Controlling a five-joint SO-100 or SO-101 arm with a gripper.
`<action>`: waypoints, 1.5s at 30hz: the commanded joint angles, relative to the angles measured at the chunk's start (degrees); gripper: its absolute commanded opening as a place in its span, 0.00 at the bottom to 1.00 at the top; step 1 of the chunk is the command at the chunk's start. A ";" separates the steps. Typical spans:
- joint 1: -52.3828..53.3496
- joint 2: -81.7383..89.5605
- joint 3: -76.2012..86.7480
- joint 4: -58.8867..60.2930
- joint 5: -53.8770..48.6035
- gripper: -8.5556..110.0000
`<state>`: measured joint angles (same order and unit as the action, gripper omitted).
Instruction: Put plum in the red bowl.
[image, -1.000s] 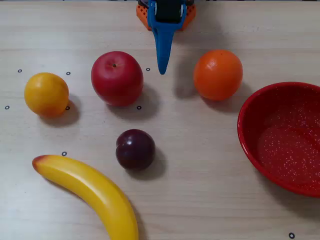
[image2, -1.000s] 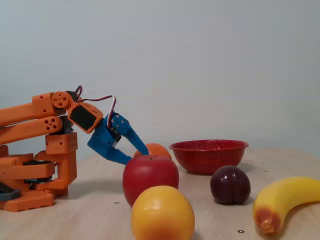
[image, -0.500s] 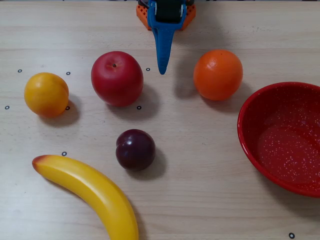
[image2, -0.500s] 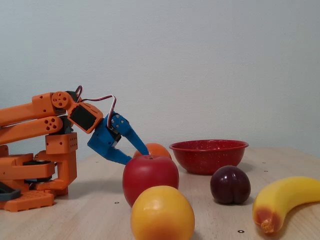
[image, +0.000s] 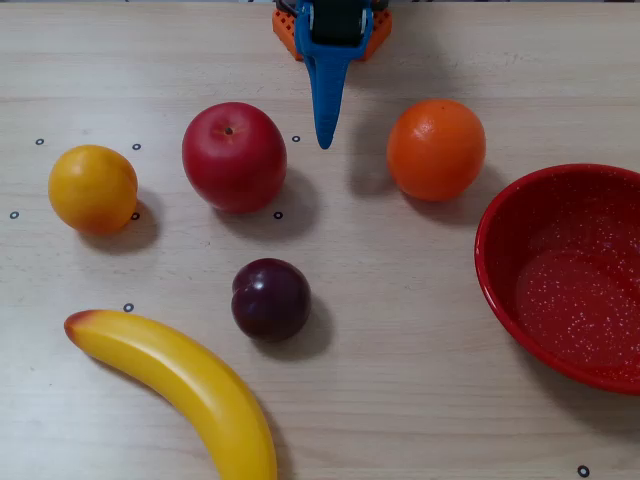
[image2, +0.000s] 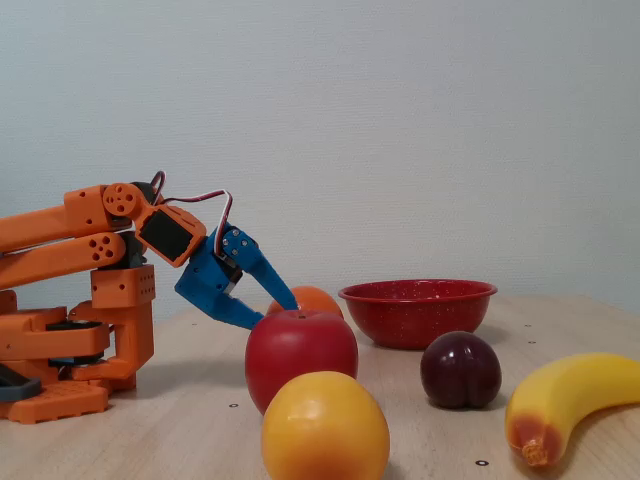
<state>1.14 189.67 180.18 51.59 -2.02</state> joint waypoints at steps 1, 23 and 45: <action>-0.97 1.14 2.37 -2.37 0.35 0.07; -1.93 1.14 2.37 -2.37 -1.05 0.08; -2.11 1.23 2.37 -2.37 -1.58 0.07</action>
<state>-0.18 189.67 180.18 51.59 -2.55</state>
